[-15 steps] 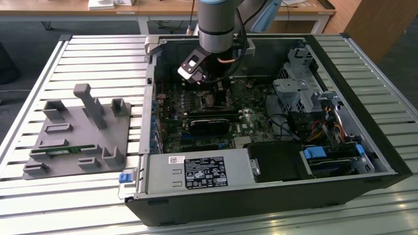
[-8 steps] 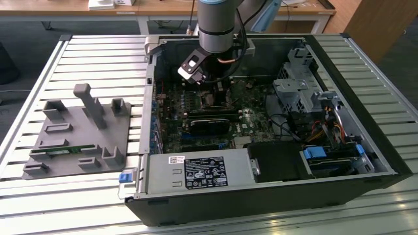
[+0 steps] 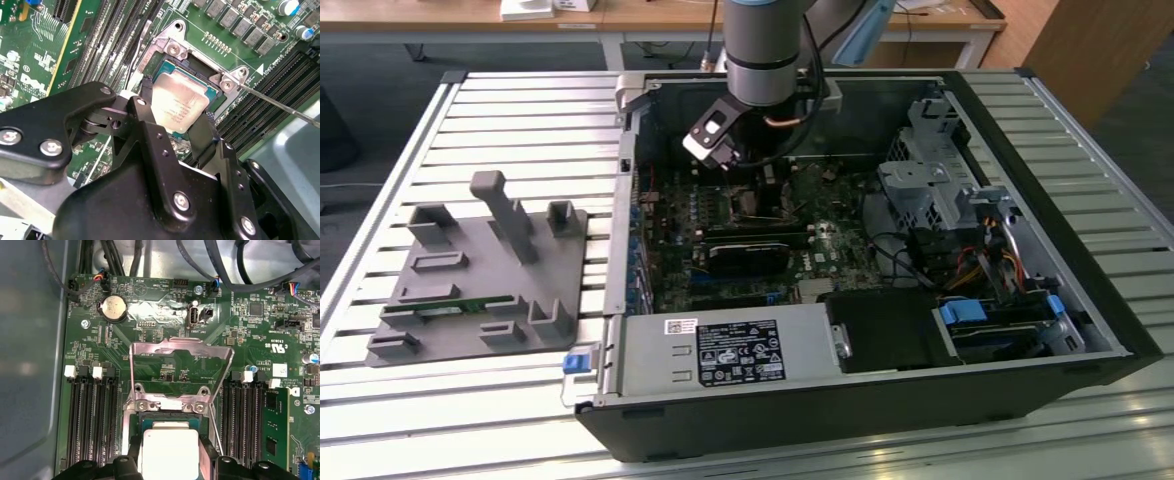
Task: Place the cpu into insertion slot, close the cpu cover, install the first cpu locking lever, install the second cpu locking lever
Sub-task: 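Place the cpu into insertion slot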
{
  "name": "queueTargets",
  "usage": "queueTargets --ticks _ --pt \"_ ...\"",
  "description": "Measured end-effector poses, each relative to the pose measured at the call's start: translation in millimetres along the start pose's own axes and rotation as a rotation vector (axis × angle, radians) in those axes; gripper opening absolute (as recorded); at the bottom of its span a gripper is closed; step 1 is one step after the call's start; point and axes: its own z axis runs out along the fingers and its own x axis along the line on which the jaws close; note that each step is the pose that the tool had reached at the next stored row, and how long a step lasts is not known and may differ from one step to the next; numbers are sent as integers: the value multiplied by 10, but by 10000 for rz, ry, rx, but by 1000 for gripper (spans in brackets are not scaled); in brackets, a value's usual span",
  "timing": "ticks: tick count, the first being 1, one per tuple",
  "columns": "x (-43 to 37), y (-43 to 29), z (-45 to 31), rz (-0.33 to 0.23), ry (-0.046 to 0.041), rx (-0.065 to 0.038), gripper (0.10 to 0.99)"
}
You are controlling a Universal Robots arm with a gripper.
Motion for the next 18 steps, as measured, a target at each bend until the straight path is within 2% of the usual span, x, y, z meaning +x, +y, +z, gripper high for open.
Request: queueTargets --ticks 18 --pt "1 7 23 93 -2 11 549"
